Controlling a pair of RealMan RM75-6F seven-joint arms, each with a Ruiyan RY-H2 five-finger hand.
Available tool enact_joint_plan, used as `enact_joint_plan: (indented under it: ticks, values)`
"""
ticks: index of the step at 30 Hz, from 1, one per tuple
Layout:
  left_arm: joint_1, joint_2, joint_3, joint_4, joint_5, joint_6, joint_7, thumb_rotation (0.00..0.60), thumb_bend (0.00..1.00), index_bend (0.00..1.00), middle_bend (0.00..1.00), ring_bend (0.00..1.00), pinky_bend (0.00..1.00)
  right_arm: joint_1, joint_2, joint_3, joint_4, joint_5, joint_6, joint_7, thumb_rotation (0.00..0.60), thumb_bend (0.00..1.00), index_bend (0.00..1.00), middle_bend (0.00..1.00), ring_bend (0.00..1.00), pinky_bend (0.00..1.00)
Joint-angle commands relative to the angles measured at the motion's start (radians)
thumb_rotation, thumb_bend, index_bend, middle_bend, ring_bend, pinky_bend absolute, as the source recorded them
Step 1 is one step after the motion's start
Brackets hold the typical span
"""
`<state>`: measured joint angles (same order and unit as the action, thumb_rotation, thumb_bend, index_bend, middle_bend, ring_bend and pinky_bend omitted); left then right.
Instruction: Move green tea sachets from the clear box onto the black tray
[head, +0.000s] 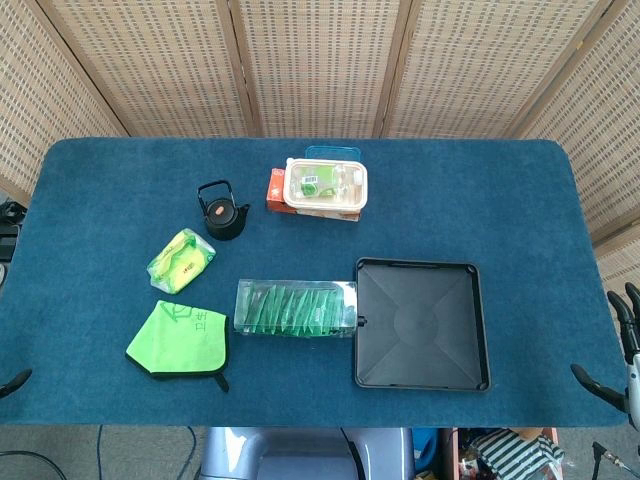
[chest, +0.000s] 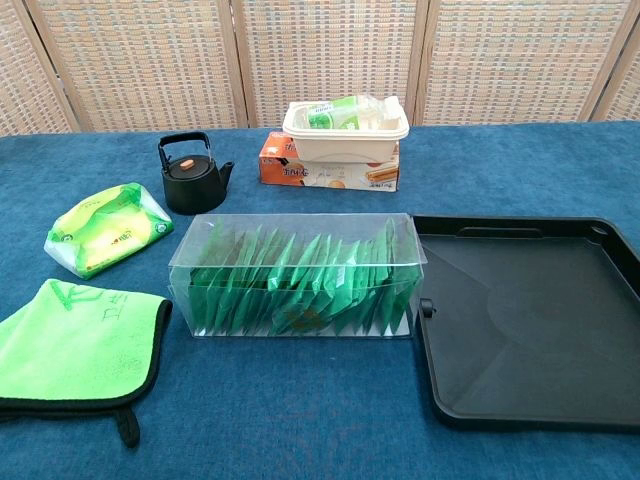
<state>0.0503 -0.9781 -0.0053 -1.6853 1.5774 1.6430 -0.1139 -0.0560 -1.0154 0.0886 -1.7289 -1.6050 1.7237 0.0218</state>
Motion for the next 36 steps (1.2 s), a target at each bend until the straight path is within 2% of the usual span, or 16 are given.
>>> enact_joint_plan:
  ticks: [1, 8, 12, 17, 20, 23, 30, 36]
  values:
    - [0.000, -0.001, 0.000, 0.000, 0.000, 0.001, 0.001, 0.600, 0.08, 0.00, 0.00, 0.00, 0.00, -0.001, 0.000, 0.001, -0.002, -0.001, 0.003, 0.001, 0.600, 0.00, 0.00, 0.00, 0.00, 0.00]
    - [-0.004, -0.001, -0.004, 0.002, -0.005, -0.006, -0.006, 0.600, 0.09, 0.00, 0.00, 0.00, 0.00, 0.012, 0.000, 0.001, -0.009, -0.017, -0.011, -0.009, 0.600, 0.00, 0.00, 0.00, 0.00, 0.00]
    - [-0.012, -0.012, -0.010, 0.009, -0.009, -0.015, 0.004, 0.600, 0.09, 0.00, 0.00, 0.00, 0.00, 0.092, 0.050, -0.001, -0.019, -0.069, -0.127, -0.014, 0.600, 0.00, 0.00, 0.00, 0.00, 0.00]
    - [-0.014, -0.020, -0.018, 0.011, -0.024, -0.016, 0.011, 0.600, 0.09, 0.00, 0.00, 0.00, 0.00, 0.235, 0.122, -0.007, -0.075, -0.140, -0.327, 0.086, 0.600, 0.00, 0.00, 0.00, 0.00, 0.00]
    - [-0.013, -0.023, -0.025, 0.010, -0.032, -0.011, 0.013, 0.600, 0.09, 0.00, 0.00, 0.00, 0.00, 0.328, 0.095, 0.004, -0.075, -0.192, -0.400, 0.186, 0.600, 0.00, 0.00, 0.00, 0.00, 0.00]
    - [-0.016, -0.026, -0.028, 0.009, -0.040, -0.017, 0.022, 0.600, 0.09, 0.00, 0.00, 0.00, 0.00, 0.410, 0.060, 0.014, -0.074, -0.209, -0.488, 0.205, 0.600, 0.00, 0.04, 0.00, 0.00, 0.00]
    - [-0.023, -0.025, -0.033, 0.008, -0.061, -0.037, 0.022, 0.600, 0.09, 0.00, 0.00, 0.00, 0.00, 0.555, -0.005, 0.067, -0.164, -0.160, -0.643, 0.133, 0.600, 0.07, 0.10, 0.00, 0.00, 0.00]
    - [-0.024, -0.021, -0.035, 0.008, -0.067, -0.043, 0.015, 0.600, 0.09, 0.00, 0.00, 0.00, 0.00, 0.649, -0.081, 0.114, -0.212, -0.038, -0.771, 0.004, 0.600, 0.13, 0.13, 0.00, 0.00, 0.00]
